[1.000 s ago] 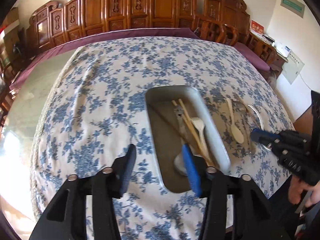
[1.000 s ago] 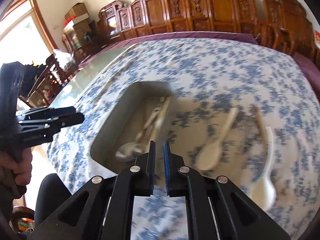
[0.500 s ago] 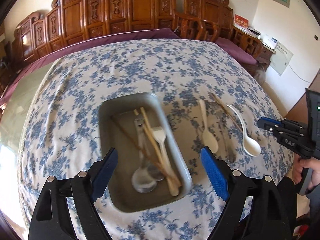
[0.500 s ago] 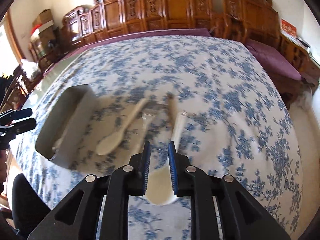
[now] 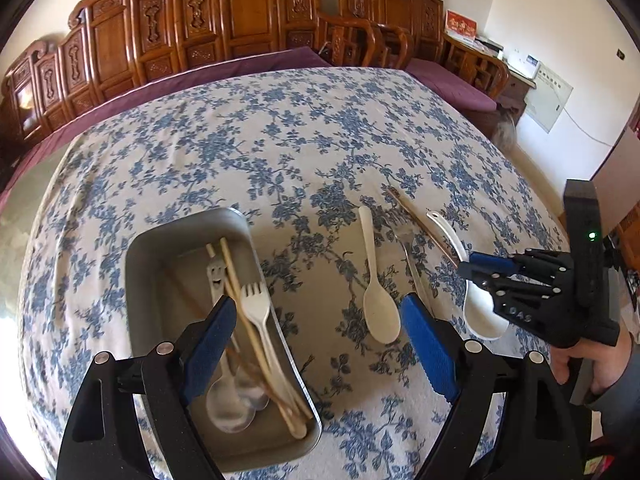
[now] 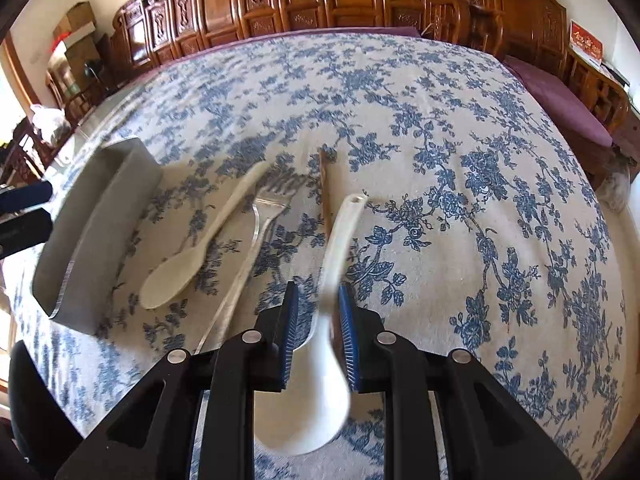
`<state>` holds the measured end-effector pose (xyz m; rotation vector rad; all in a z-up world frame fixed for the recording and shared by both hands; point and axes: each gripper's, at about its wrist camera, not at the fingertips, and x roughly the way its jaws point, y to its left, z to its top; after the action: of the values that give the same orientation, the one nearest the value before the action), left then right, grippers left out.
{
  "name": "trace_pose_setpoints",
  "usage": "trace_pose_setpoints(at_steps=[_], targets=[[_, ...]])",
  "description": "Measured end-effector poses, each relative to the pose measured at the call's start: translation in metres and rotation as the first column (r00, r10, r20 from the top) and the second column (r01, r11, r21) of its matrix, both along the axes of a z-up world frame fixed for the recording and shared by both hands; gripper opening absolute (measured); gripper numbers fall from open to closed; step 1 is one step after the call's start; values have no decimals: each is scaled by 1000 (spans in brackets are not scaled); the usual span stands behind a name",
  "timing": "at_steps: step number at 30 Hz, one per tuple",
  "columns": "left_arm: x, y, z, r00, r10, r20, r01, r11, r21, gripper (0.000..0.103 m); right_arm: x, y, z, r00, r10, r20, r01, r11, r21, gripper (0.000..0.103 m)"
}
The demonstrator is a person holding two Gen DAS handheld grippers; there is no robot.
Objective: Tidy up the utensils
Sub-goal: 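Grasp the beige wooden spoon with the left tool while the right tool holds the white spoon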
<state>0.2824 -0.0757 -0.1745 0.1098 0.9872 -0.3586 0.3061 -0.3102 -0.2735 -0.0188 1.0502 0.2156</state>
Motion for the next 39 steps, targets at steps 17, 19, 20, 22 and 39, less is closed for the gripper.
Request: trace_pose_setpoints(at_steps=[17, 19, 20, 22, 39], targets=[[30, -44, -22, 997, -65, -52, 66, 997, 25, 80, -15, -22, 35, 998, 12, 59, -18, 994, 109, 5], [35, -50, -28, 995, -71, -74, 74, 997, 30, 70, -18, -24, 41, 997, 17, 73, -26, 993, 115, 5], [37, -52, -30, 994, -74, -83, 77, 997, 32, 68, -20, -25, 43, 997, 19, 78, -28, 992, 120, 5], [44, -58, -38, 989, -86, -117, 89, 996, 18, 56, -21, -30, 46, 996, 17, 86, -29, 990, 135, 5], [65, -79, -85, 975, -61, -213, 93, 985, 145, 23, -33, -44, 45, 997, 0, 79, -11, 991, 133, 5]])
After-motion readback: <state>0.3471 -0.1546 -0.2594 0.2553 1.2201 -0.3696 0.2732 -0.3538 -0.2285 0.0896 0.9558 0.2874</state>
